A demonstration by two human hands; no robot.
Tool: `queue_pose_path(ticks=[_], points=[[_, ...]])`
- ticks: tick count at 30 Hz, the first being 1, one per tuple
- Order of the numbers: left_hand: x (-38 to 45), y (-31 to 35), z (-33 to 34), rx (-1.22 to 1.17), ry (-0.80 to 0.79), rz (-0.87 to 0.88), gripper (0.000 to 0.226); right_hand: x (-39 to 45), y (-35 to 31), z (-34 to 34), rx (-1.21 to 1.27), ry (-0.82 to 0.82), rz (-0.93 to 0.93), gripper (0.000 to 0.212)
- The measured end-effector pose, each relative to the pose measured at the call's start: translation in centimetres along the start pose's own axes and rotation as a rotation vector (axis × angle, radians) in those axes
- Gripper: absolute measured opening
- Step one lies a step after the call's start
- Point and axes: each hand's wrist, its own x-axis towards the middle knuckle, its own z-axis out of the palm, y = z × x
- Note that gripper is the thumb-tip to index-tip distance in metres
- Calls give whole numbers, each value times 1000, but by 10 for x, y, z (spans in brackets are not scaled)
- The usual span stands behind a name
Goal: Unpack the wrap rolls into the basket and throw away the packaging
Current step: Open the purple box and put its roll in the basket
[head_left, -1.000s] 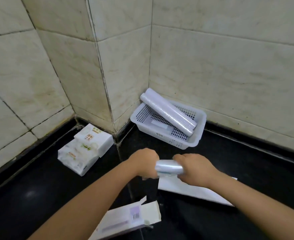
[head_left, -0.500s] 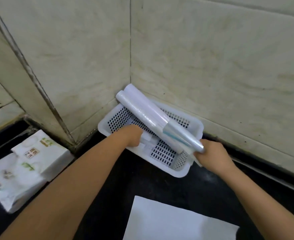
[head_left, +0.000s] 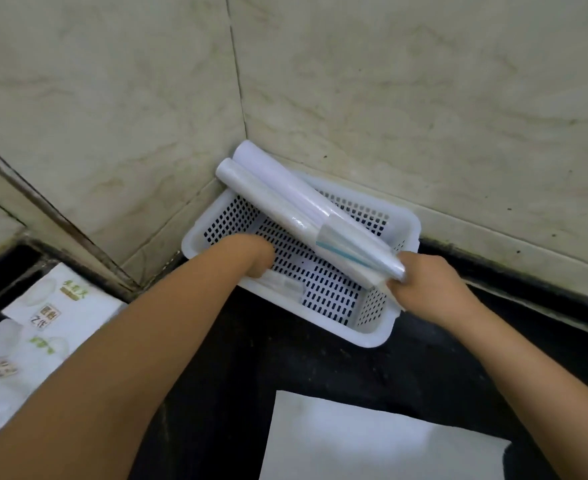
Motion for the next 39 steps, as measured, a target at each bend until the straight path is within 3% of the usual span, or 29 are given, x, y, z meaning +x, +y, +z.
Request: queue_pose_path(ticks=[1,3,9,12,17,22,25,26,30,33,36,39], points=[[-5,-3,1,12,-14,9,46,3,-6,0,-48,-14,-27,4],[-14,-9,1,2,-71,53,47,11,-19,2,-101,-40,-78,13],[-16,-18,-8,-32,-194,40,50,39,-48,12,-36,-84,-110,20],[-7,-8,-6,9,-118,19,51,42,-44,15,-28,-90,-91,21],[-7,-2,0,126,22,55,31,42,-42,21,-57,-113,-111,19],[-37,-32,-10,56,225,104,19,39,-47,28,-177,-97,-151,33],[-63,-47,-6,79,354,19,18,42,-58,43,-252,-103,-173,42],[-72,-47,-2,92,435,-27,13,44,-63,50,-258,-85,-187,44],[-82,-44,16,87,980,-81,34,57,-83,78,-386,12,-261,59],[-68,-41,21,77,1130,-79,19,68,-85,93,-435,-124,-268,62],[-56,-28,16,191,1058,-49,12,75,-73,95,-291,-314,-295,59],[-34,-21,20,156,650,-32,21,73,-60,81,-42,-469,-289,59]])
